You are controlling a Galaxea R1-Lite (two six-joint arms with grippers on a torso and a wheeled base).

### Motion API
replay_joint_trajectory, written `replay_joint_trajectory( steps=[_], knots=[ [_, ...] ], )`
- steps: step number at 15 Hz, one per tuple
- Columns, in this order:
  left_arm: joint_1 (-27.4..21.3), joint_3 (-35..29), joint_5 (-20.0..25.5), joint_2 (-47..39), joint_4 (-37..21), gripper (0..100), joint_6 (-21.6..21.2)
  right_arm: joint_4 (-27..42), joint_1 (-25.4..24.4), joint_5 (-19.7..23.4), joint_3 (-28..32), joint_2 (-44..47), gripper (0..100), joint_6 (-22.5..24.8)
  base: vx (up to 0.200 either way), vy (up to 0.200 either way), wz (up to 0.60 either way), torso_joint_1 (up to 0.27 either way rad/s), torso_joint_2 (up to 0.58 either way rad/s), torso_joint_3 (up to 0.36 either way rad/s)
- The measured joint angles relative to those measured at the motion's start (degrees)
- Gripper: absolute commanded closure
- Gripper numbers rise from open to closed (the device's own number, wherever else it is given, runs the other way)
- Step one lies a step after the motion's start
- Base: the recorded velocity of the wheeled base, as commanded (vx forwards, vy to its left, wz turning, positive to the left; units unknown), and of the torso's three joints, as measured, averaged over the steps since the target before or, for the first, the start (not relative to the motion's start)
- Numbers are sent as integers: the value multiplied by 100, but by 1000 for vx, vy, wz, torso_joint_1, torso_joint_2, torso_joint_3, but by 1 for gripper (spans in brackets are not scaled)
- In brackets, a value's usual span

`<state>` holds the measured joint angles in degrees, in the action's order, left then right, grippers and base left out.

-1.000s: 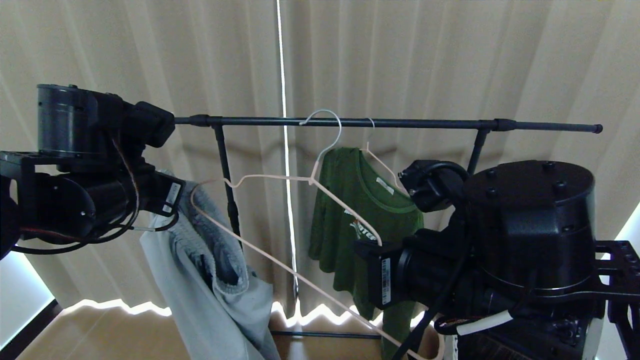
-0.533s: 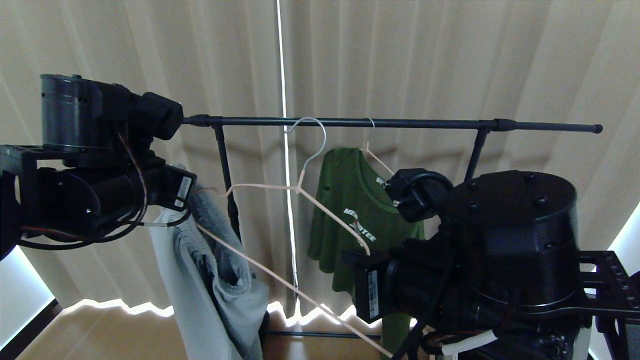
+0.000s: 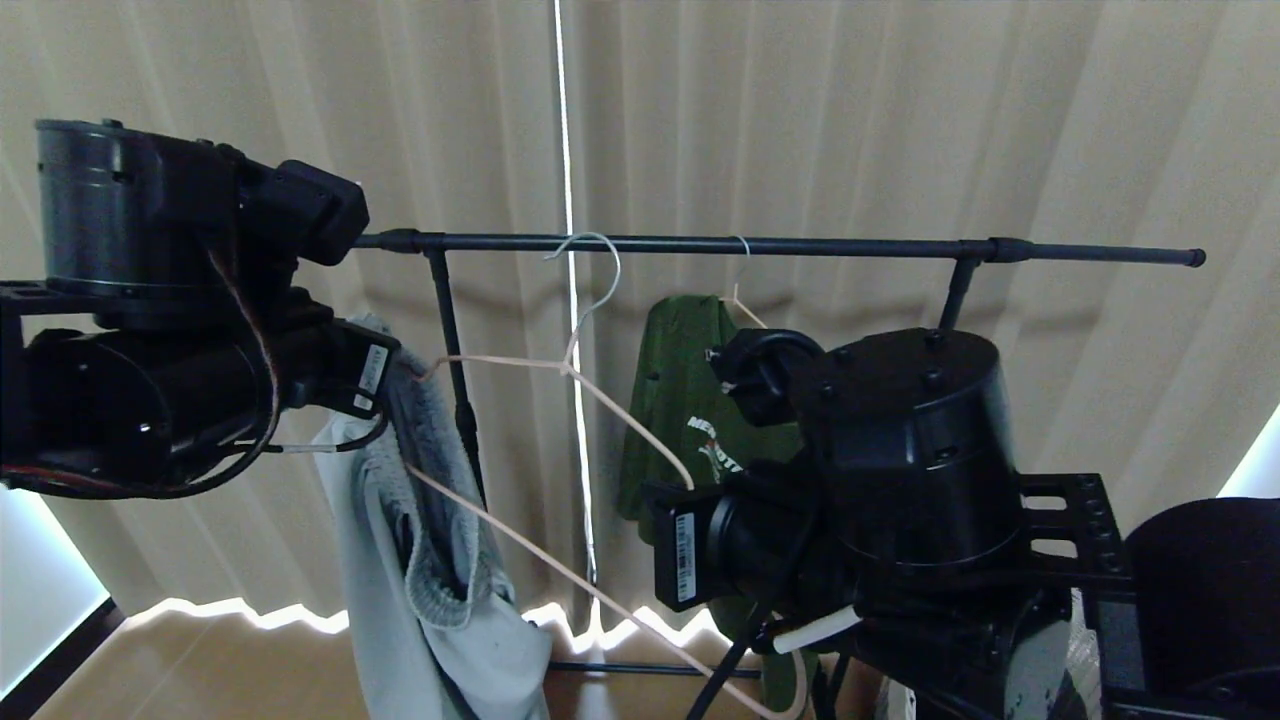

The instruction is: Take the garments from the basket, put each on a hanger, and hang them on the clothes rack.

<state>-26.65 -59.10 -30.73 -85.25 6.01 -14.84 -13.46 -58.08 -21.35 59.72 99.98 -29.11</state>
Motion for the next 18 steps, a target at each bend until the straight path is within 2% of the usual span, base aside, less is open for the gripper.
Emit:
replay_joint_trajectory(
  steps=[2, 7, 11, 14, 16, 18],
  knots=[
    [-179, 0, -5, 132, -2, 100, -2, 5, 2, -2, 141, 156, 100, 0, 0, 0, 0, 0, 0, 0],
    [-1102, -7, 132, 289, 63, 100, -32, 2, 13, -7, 422, 444, 100, 5, 0, 0, 0, 0, 0, 0],
    [-1262, -13, 1253, 293, 72, 100, -21, 18, 77, -30, 375, 421, 100, -4, 0, 0, 0, 0, 0, 0],
    [-1259, 10, 1637, 325, 77, 100, -29, 22, 224, -30, 249, 276, 100, 34, 0, 0, 0, 0, 0, 0],
    [-1251, 108, 2182, 366, 77, 100, -43, 27, 362, -29, 213, 176, 100, 38, 0, 0, 0, 0, 0, 0],
    [-1251, 185, 2231, 400, 77, 100, -46, 27, 428, -27, 179, 77, 100, 49, 0, 0, 0, 0, 0, 0]
  ],
)
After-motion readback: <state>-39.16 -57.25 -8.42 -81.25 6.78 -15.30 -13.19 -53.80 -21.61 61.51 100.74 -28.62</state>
